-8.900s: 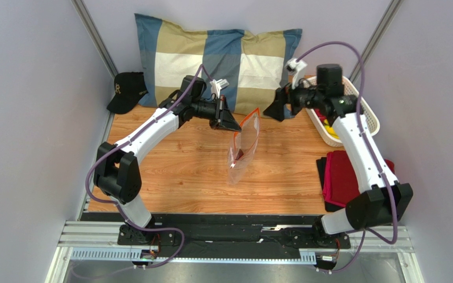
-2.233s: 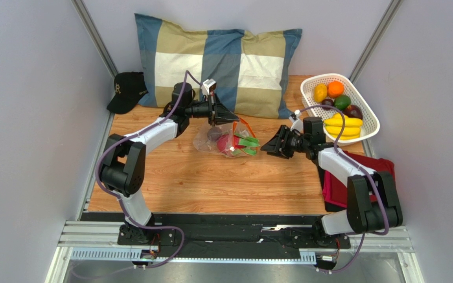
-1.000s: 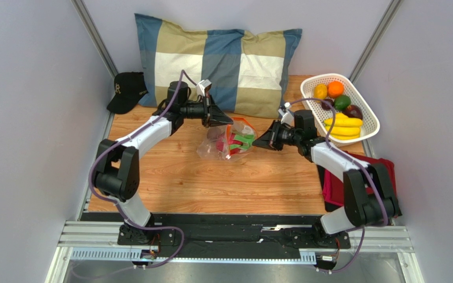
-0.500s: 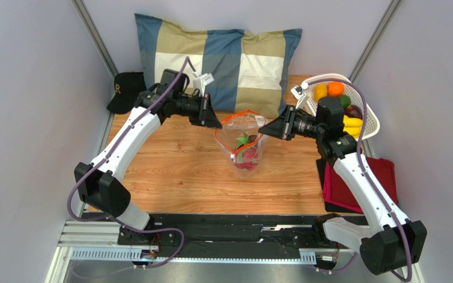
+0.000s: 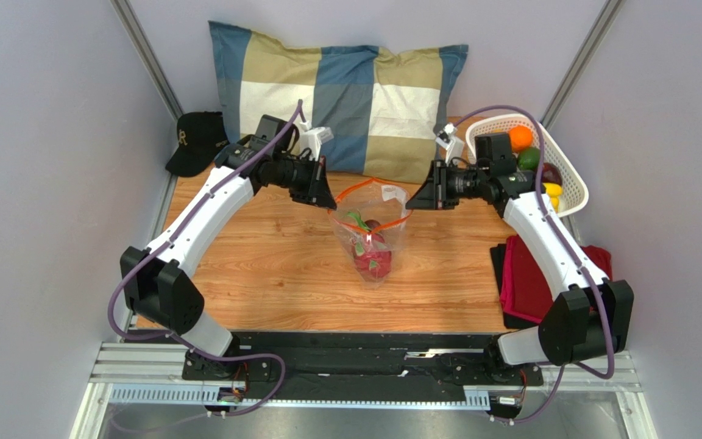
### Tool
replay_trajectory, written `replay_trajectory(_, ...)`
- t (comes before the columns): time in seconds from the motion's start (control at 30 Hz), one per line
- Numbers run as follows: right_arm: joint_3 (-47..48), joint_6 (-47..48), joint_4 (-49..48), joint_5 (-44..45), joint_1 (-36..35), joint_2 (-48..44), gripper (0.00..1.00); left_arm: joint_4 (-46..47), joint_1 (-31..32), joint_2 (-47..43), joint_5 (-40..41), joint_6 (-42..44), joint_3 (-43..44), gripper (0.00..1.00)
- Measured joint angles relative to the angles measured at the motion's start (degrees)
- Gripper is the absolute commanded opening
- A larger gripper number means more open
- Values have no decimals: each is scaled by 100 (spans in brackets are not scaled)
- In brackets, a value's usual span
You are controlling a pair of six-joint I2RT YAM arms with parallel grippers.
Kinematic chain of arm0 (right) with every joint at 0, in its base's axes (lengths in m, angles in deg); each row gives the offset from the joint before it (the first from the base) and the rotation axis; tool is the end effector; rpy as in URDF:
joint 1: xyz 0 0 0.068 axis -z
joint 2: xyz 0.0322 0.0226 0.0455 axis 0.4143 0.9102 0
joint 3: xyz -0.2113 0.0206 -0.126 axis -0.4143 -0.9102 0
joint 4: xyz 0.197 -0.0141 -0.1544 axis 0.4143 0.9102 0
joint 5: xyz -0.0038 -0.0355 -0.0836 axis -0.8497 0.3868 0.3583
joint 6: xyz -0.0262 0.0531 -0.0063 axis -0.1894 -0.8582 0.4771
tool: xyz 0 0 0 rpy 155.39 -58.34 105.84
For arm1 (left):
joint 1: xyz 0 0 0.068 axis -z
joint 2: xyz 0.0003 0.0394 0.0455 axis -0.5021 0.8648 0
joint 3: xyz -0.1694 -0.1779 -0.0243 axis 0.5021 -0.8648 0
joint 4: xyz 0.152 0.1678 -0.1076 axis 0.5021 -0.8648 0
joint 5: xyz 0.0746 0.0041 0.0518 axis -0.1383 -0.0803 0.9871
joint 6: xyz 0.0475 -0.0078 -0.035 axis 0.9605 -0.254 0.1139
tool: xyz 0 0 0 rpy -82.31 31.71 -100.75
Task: Place the food in the zip-top bag and seal the zipper
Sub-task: Adjust the zipper food storage bag at the center of the board, then pick up the fake fruit from the bin.
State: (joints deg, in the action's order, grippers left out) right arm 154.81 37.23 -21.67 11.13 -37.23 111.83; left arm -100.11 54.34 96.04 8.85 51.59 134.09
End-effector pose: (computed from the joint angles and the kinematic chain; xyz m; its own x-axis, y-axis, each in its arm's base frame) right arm 0.2752 0.0956 0.2854 -0.8441 -0.0220 -0.5358 -0.4542 0.5602 0.6927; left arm 0.2841 -0.1556 0.3116 -0.8553 0.1849 -0.4841 0.4747 0.6540 -0.5890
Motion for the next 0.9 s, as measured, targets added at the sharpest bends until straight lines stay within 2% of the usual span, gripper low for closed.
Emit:
replay_trajectory(0.1,503,625,470,-48,291,4,71,179,-24,-131,-44,-122,-11,0)
replay_trajectory(0.17,793,1016,728,-87,614,68,74,295,20,-138,-94,-197,7,0)
replay_trajectory(0.23,1062,1335,931,-87,1040,190,83,358,118,-129,-129,-254,17,0)
replay_trajectory(0.33,1578,1869,1276,-7,1864,560,84,459,341,-83,-157,-358,94,0)
replay_trajectory(0.5,3027,3060,2072,463,3161,1672,88,605,579,87,-210,-476,271,0)
replay_trajectory(0.53,3298,3342,2249,621,3342,1897,99,619,592,120,-223,-487,291,0)
replay_trajectory(0.57,3639,3641,2500,798,3526,2184,100,643,597,153,-240,-505,302,0)
replay_trajectory(0.73,4909,4712,3110,1639,3884,3445,100,730,597,282,-308,-584,319,0)
replay_trajectory(0.9,5088,5038,3025,2173,3845,4035,97,785,595,310,-352,-601,319,0)
